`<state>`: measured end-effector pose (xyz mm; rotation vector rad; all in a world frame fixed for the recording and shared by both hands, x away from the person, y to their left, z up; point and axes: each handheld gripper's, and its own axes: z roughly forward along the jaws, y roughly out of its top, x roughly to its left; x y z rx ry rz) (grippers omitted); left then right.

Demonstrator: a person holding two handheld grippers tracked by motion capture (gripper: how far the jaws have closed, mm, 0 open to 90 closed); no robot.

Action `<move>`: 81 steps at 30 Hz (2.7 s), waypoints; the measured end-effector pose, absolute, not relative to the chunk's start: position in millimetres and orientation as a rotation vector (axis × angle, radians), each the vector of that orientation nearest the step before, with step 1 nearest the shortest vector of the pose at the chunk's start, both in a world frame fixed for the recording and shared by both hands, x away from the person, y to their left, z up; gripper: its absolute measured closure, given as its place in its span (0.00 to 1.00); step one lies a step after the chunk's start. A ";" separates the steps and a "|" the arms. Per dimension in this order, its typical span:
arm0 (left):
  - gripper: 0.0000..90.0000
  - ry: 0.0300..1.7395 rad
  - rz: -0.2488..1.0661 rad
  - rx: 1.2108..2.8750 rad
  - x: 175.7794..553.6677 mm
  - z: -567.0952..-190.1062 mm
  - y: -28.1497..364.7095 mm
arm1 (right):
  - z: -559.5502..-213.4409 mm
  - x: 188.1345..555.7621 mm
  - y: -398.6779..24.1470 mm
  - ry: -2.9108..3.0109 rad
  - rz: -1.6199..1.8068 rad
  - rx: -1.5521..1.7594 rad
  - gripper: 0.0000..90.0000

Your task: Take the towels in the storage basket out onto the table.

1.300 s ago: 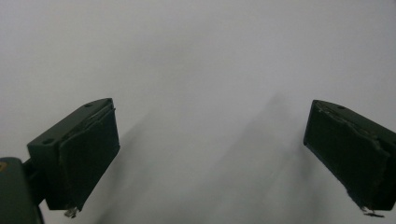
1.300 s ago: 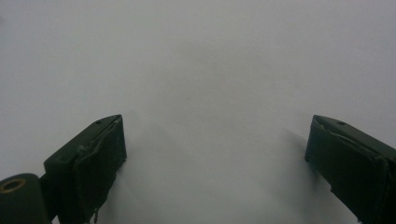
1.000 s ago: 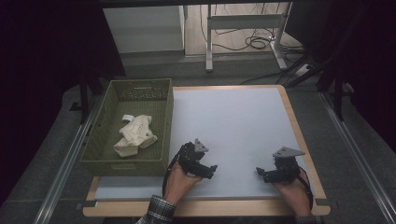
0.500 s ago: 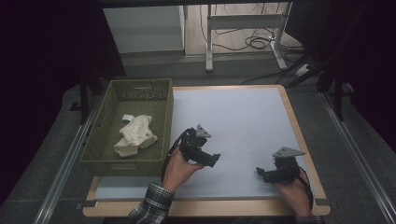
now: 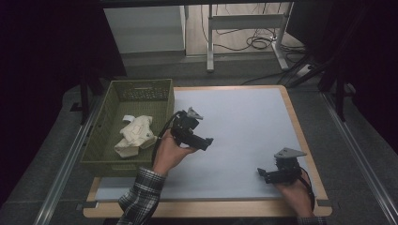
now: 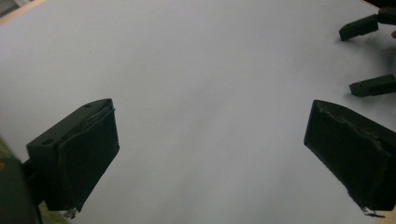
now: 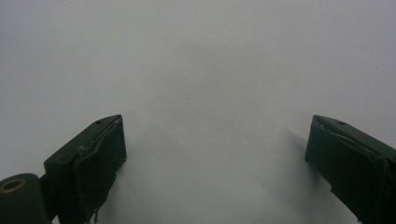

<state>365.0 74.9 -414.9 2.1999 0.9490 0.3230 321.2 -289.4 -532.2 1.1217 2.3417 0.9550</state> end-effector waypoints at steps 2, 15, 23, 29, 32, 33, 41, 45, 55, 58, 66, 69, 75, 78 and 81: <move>0.04 0.968 0.328 2.193 369.3 -410.6 82.9 | -532.2 321.2 -289.4 2.342 0.955 1.122 0.06; 0.03 1.083 0.406 2.171 386.3 -392.9 135.9 | -532.2 321.1 -289.4 2.342 0.955 1.123 0.06; 0.03 1.179 0.458 2.140 394.3 -392.8 182.6 | -532.2 321.2 -289.4 2.342 0.955 1.122 0.06; 0.03 1.238 0.470 2.127 399.5 -399.4 207.1 | -532.2 321.1 -289.4 2.342 0.954 1.122 0.06; 0.02 1.274 0.469 2.121 403.0 -405.3 220.8 | -532.2 321.1 -289.4 2.342 0.954 1.122 0.06; 0.02 1.293 0.468 2.123 404.4 -408.4 225.9 | -532.2 321.1 -289.4 2.342 0.954 1.123 0.06; 0.02 1.398 0.428 2.164 413.8 -438.6 253.5 | -532.2 321.1 -289.3 2.342 0.956 1.123 0.06; 0.02 1.444 0.399 2.193 418.6 -452.2 259.7 | -532.2 321.2 -289.4 2.342 0.955 1.122 0.06; 0.01 1.548 0.250 2.278 425.4 -480.4 270.9 | -532.2 321.2 -289.4 2.342 0.955 1.123 0.06; 0.01 1.564 0.224 2.291 426.5 -486.4 270.8 | -532.2 321.2 -289.4 2.342 0.956 1.123 0.06; 0.08 1.595 0.135 2.404 429.2 -506.8 265.5 | -532.2 321.2 -289.4 2.342 0.956 1.123 0.06; 0.17 1.606 0.035 2.422 428.0 -510.2 265.1 | -532.2 321.2 -289.4 2.342 0.955 1.122 0.06; 0.40 1.609 0.031 2.411 424.3 -505.2 262.8 | -532.2 321.1 -289.4 2.342 0.955 1.123 0.06; 0.65 1.579 0.011 2.433 423.0 -501.5 260.9 | -532.2 321.2 -289.4 2.342 0.955 1.122 0.06; 0.76 1.570 0.012 2.438 423.2 -500.2 260.5 | -532.2 321.2 -289.4 2.342 0.955 1.122 0.06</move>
